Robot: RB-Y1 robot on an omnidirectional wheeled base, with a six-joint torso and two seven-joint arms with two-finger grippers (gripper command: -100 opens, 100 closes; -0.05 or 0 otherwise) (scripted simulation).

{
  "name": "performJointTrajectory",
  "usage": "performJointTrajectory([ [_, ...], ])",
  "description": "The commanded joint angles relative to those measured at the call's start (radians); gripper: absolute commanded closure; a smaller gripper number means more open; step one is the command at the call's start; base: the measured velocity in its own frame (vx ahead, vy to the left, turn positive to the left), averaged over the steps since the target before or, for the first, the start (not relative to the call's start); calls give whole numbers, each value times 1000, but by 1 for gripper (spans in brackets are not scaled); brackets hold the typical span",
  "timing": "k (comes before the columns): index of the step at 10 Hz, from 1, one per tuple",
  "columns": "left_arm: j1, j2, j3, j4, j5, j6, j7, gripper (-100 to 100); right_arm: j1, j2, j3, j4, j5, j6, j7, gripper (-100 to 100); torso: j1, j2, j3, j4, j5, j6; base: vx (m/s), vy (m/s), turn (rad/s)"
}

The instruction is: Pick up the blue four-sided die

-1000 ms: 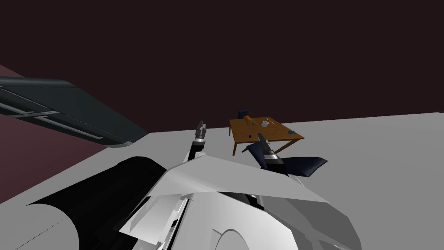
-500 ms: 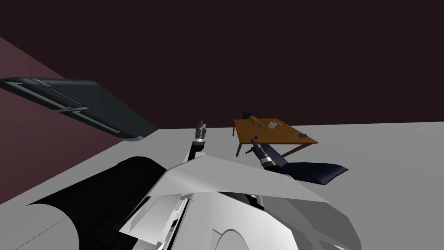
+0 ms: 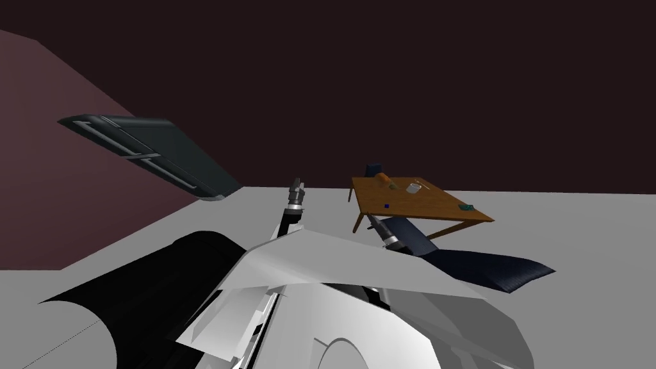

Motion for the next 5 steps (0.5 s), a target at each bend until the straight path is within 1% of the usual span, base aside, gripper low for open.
performJointTrajectory([
  [1, 0, 0, 0, 0, 0, 0, 0, 0, -15, -38, 35, 50, 18, -4, 19, -100, 0, 0, 0, 0, 0, 0, 24, 71, 153],
  [2, 0, 0, 0, 0, 0, 0, 0, 0, -15, -38, 35, 70, 18, -4, 19, -100, 1, -1, 0, 0, 0, -1, 20, 58, 125],
  [3, 0, 0, 0, 0, 0, 0, 0, 0, -28, -73, 64, 120, 36, -9, 33, -100, 0, -1, 0, 0, 0, 0, 16, 69, 230],
  [4, 0, 0, 0, 0, 0, 0, 0, 0, -28, -73, 64, 131, 36, -9, 33, -100, 0, -1, 0, 0, 0, -1, 12, 49, 97],
  [5, 0, 0, 0, 0, 0, 0, 0, 0, -41, -108, 91, 174, 56, -14, 46, -100, -1, 0, 0, 0, 0, 0, 18, 50, 227],
])
